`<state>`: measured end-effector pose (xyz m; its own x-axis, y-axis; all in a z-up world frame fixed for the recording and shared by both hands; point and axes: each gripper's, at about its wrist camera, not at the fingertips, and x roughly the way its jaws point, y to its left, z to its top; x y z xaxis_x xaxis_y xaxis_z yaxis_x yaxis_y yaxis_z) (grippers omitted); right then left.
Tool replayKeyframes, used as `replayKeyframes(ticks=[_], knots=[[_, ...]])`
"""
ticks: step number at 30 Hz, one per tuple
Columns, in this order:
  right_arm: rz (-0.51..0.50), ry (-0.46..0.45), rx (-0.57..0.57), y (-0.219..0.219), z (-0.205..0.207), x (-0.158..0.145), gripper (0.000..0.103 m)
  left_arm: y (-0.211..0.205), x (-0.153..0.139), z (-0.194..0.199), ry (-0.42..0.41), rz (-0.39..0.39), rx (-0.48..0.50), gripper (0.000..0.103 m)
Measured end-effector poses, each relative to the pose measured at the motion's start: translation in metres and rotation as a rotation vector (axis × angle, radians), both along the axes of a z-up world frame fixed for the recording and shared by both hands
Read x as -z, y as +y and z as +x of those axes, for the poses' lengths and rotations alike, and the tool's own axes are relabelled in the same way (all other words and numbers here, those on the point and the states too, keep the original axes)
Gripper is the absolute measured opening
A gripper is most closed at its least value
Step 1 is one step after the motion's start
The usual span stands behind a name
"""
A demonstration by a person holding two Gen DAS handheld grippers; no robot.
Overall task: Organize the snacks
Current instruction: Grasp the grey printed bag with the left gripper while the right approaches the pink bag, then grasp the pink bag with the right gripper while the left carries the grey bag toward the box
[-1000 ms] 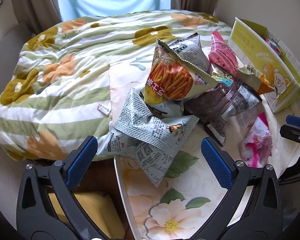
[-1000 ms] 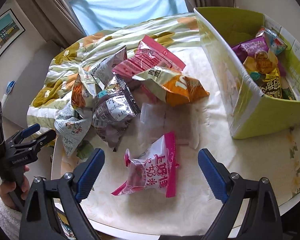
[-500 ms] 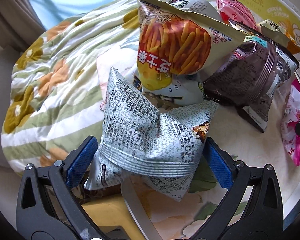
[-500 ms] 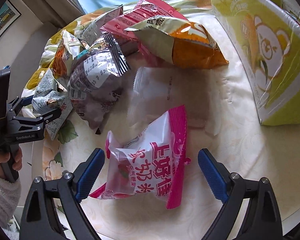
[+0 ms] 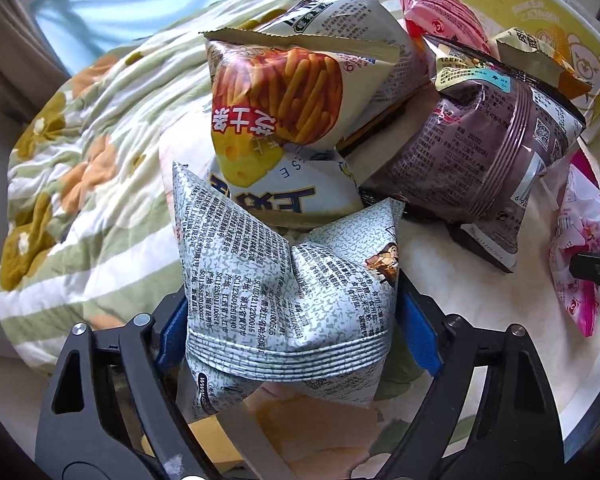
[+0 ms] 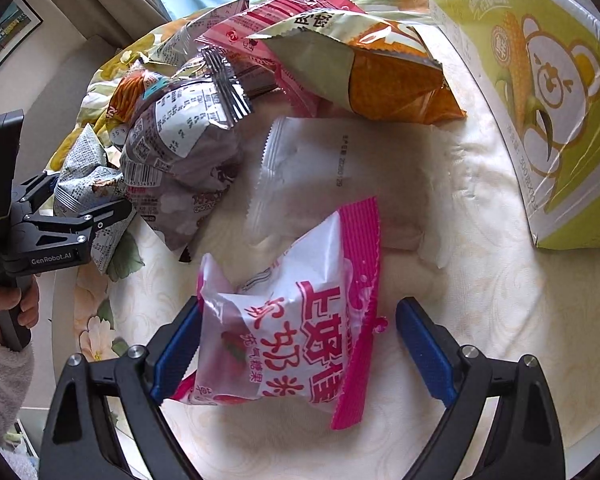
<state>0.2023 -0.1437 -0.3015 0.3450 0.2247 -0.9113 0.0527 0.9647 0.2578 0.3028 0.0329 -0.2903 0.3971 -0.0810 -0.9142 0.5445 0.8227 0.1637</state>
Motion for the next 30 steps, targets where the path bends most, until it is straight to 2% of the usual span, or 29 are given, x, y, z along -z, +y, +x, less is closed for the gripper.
replayKeyframes(ticks=[6, 9, 12, 16, 20, 30], knots=[[-0.008, -0.003, 0.003, 0.003, -0.001, -0.001, 0.093, -0.006, -0.003, -0.012, 0.005, -0.004, 0.017, 0.082], [-0.024, -0.006, -0.004, 0.006, -0.004, -0.001, 0.089, -0.007, -0.005, -0.015, 0.011, -0.009, 0.018, 0.082], [-0.029, -0.011, -0.015, 0.008, -0.006, -0.002, 0.081, -0.008, -0.008, -0.02, 0.015, -0.017, 0.013, 0.082], [-0.022, -0.018, -0.036, 0.014, -0.006, -0.004, 0.063, -0.009, -0.013, -0.028, 0.021, -0.04, -0.01, 0.082], [-0.026, -0.025, -0.049, 0.018, -0.005, -0.006, 0.052, -0.007, -0.019, -0.038, 0.026, -0.063, -0.043, 0.082], [-0.034, -0.077, -0.065, 0.024, -0.012, -0.031, 0.049, 0.008, -0.052, -0.07, 0.0, -0.1, -0.127, 0.082]])
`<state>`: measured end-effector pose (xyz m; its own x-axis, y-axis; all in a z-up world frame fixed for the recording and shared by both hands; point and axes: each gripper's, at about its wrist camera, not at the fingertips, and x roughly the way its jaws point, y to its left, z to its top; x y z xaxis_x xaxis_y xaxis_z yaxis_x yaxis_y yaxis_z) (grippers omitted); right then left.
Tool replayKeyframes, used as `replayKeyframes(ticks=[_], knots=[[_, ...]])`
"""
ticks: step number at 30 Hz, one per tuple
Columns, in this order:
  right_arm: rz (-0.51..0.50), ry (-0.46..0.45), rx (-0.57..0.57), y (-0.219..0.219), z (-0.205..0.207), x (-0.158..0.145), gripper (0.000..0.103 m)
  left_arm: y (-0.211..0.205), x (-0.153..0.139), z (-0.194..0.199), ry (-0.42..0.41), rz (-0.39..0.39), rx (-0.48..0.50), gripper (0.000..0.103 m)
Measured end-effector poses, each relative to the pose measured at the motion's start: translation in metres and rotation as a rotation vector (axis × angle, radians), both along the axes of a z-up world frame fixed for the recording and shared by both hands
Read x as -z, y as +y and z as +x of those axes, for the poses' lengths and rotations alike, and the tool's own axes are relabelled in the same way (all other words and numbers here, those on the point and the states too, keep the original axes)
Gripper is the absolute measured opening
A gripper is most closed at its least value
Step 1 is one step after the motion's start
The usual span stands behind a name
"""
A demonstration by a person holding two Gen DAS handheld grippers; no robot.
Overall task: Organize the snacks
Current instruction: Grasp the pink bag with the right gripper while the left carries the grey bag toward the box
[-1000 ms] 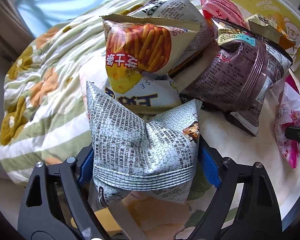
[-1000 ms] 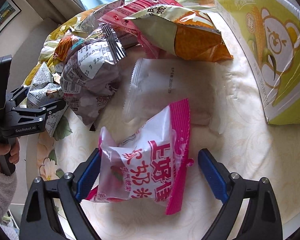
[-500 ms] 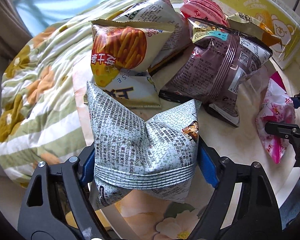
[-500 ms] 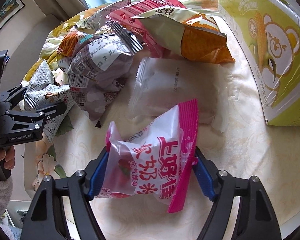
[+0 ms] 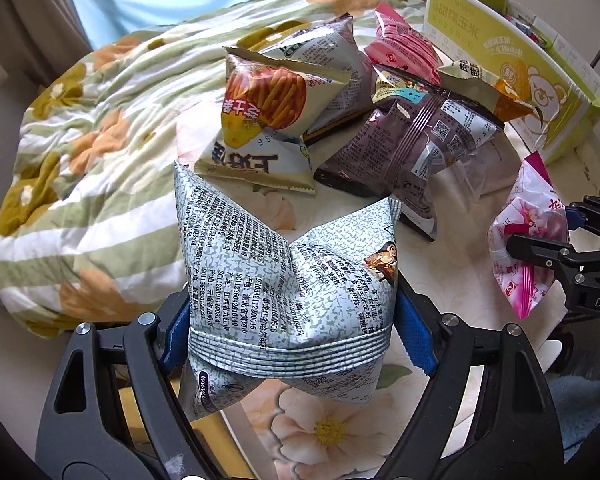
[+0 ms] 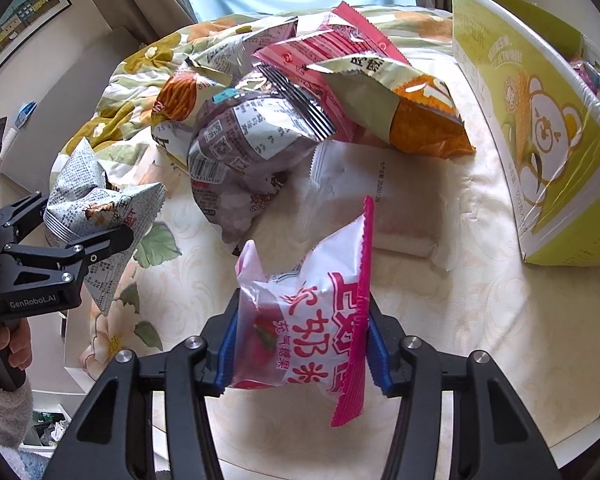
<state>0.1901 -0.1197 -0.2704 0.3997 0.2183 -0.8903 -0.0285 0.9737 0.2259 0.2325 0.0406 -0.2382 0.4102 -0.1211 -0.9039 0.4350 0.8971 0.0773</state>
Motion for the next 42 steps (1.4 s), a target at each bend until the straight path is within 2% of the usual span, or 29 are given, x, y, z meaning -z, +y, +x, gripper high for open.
replayKeyframes(ticks=[8, 13, 21, 25, 33, 42], knots=[[-0.011, -0.084, 0.022, -0.01, -0.021, -0.045, 0.049, 0.005, -0.045, -0.022, -0.064, -0.03, -0.063, 0.082], [-0.005, -0.149, 0.065, -0.032, -0.031, -0.08, 0.049, -0.016, -0.085, -0.03, -0.128, -0.063, -0.052, 0.082], [-0.018, -0.246, 0.129, -0.099, -0.035, -0.129, 0.049, -0.093, -0.138, -0.025, -0.222, -0.124, -0.015, 0.082], [-0.038, -0.27, 0.144, -0.145, -0.035, -0.145, 0.049, -0.146, -0.154, -0.016, -0.231, -0.177, -0.002, 0.082], [-0.053, -0.286, 0.178, -0.241, -0.019, -0.16, 0.049, -0.266, -0.164, 0.004, -0.224, -0.226, 0.058, 0.082], [-0.031, -0.245, 0.17, -0.316, -0.006, -0.152, 0.049, -0.379, -0.124, 0.037, -0.104, -0.211, 0.051, 0.082]])
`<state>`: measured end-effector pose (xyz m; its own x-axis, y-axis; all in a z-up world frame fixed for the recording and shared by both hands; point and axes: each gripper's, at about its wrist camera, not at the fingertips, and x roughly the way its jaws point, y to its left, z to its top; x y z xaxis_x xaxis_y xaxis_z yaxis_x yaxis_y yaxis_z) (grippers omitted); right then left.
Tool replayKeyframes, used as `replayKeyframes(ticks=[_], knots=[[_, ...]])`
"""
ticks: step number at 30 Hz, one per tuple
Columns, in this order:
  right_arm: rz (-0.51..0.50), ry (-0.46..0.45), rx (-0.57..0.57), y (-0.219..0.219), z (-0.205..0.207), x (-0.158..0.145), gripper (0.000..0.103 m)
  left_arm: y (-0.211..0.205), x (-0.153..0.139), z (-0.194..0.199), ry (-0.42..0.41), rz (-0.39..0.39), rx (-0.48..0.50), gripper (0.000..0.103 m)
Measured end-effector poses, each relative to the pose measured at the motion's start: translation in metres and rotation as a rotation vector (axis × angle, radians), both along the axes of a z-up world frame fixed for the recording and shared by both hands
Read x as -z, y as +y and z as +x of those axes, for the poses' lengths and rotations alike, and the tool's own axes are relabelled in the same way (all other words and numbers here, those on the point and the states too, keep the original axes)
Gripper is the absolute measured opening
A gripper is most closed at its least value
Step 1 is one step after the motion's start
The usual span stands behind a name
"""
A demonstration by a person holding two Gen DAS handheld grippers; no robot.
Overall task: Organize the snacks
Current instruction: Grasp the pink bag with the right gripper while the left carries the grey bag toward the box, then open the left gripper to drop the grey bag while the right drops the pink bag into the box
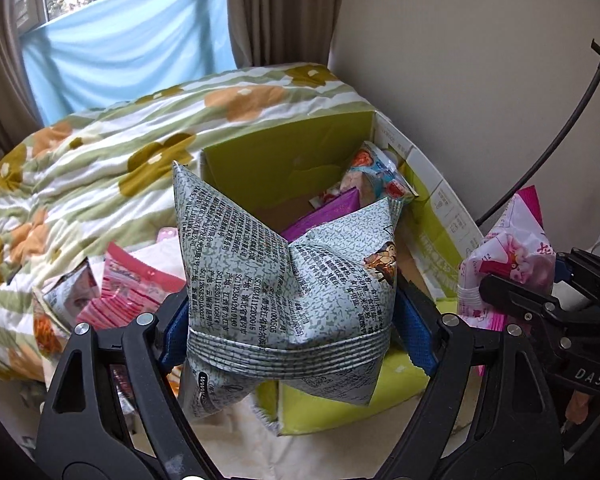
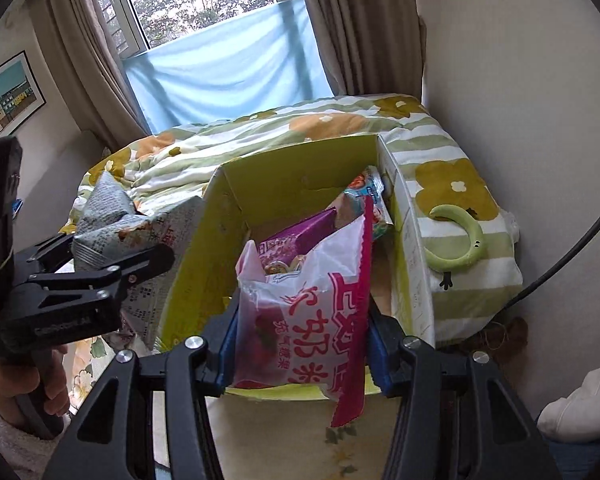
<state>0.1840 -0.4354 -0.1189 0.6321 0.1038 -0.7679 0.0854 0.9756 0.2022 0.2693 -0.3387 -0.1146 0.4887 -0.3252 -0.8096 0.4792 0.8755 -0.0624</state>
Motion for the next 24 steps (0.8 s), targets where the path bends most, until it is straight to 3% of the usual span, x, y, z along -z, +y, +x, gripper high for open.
replayKeyframes(ticks=[5, 12, 24], knots=[[0.01, 0.02, -0.018, -0.026, 0.006, 0.009, 0.049, -0.021, 0.026, 0.002, 0.032, 0.057, -0.023, 0.103], [0.032, 0.044, -0.006, -0.039, 0.01, 0.02, 0.049, -0.006, 0.04, -0.007, 0.073, 0.076, -0.037, 0.103], [0.001, 0.071, -0.065, -0.026, 0.047, 0.02, 0.049, 0.025, 0.025, -0.024, 0.044, 0.056, -0.085, 0.103]])
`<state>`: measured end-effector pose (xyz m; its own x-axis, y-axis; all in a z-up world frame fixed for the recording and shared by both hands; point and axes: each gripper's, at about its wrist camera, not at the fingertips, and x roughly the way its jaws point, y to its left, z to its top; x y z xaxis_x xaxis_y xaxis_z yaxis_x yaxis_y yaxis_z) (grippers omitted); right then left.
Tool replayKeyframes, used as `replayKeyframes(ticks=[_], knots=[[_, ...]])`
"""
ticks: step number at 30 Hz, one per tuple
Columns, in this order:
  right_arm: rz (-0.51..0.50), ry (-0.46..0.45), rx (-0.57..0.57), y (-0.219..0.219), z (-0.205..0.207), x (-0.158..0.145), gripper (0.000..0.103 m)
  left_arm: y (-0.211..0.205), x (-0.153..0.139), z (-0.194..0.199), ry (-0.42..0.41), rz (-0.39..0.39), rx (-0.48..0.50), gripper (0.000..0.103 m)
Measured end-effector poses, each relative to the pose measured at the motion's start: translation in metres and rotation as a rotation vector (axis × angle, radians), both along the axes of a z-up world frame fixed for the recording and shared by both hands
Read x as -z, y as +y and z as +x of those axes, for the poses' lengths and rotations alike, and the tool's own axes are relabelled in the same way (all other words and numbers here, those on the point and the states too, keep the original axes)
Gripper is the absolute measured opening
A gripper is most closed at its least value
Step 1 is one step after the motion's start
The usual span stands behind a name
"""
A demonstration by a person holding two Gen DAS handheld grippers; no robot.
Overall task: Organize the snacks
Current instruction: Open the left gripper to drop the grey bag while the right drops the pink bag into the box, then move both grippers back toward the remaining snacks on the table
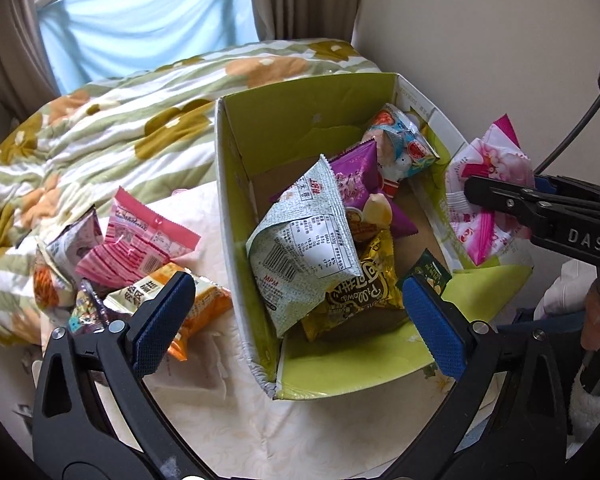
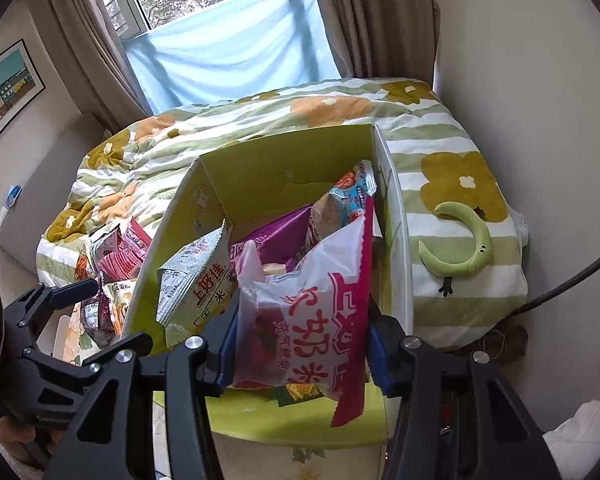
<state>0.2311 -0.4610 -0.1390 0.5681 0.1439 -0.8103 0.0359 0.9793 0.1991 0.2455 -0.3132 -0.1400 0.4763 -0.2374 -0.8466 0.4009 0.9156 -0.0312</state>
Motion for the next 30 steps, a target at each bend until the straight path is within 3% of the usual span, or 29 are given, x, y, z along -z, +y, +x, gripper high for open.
replayKeyframes(ticks=[7, 9, 11, 13, 20, 30], knots=[[0.01, 0.085, -0.03, 0.004, 0.025, 0.027, 0.053, 0.011, 0.0, 0.002, 0.004, 0.018, -0.031, 0.103], [0.017, 0.092, -0.022, 0.004, 0.026, 0.033, 0.062, 0.013, 0.003, 0.001, 0.01, 0.018, -0.03, 0.103], [0.042, 0.061, -0.02, 0.002, 0.021, 0.034, 0.085, 0.013, 0.007, 0.0, 0.019, 0.016, -0.026, 0.102], [0.041, 0.025, -0.006, 0.001, 0.015, 0.032, 0.092, 0.014, 0.013, -0.002, 0.031, 0.026, -0.029, 0.102], [0.036, 0.003, -0.001, -0.002, 0.002, 0.032, 0.092, 0.016, 0.013, -0.008, 0.024, 0.013, -0.036, 0.102], [0.031, -0.055, -0.023, 0.0, -0.013, 0.004, 0.092, 0.022, -0.011, -0.025, -0.038, -0.002, -0.068, 0.102]])
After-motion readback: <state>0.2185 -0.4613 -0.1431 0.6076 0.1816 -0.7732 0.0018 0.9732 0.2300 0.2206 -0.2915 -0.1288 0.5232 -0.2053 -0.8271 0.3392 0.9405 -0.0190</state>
